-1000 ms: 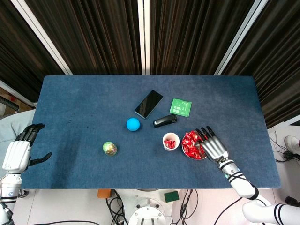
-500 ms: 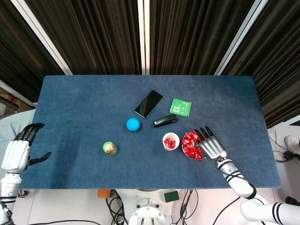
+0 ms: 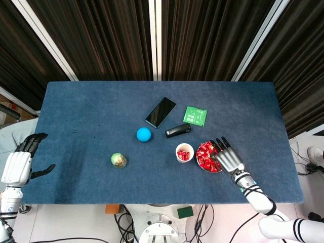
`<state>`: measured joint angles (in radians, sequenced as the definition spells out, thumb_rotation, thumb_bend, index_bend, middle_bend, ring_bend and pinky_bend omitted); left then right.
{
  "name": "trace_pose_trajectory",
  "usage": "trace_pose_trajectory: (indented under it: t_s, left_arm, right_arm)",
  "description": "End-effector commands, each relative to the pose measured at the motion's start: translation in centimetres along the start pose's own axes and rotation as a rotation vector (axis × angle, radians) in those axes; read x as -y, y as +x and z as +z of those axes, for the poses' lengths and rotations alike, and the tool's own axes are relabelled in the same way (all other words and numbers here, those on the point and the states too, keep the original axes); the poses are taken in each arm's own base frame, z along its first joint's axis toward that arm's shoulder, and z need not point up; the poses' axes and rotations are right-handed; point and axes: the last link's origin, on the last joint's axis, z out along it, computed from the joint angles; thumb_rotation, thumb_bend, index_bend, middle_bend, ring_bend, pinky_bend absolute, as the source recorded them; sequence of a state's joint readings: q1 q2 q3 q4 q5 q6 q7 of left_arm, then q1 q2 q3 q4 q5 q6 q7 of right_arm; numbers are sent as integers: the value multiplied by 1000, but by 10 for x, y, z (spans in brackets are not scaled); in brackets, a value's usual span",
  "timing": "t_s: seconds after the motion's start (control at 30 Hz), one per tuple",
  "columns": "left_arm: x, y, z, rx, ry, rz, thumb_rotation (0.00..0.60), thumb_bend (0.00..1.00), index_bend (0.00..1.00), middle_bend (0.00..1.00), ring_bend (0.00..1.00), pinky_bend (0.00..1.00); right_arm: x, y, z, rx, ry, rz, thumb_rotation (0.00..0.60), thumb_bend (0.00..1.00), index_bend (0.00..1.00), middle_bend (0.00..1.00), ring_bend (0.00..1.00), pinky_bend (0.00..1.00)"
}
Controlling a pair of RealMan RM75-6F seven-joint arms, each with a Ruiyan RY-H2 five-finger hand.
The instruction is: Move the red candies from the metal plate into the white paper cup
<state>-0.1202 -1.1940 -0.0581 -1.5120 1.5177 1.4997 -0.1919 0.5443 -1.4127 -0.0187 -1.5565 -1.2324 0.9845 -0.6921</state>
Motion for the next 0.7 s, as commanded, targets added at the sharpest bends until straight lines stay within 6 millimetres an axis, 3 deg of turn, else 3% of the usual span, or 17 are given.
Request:
trace_pose_trajectory:
  t_s: [0.03, 0.4, 0.7]
  left_arm:
    - [0, 0, 0, 0, 1, 0, 600, 120, 161, 136, 96, 240]
    - [1, 0, 0, -3, 3, -1, 600, 120, 162, 136, 96, 240]
    - [1, 1, 0, -7, 4, -1, 600, 121, 162, 135, 96, 240]
  right_arm:
    - [0, 0, 0, -2, 0, 2, 600, 355, 523, 0, 0, 0]
    - [-4, 11, -4, -61, -5, 29, 600, 369, 548, 0, 0, 0]
    - [-3, 53, -8, -209, 16, 47, 600, 369, 550, 0, 0, 0]
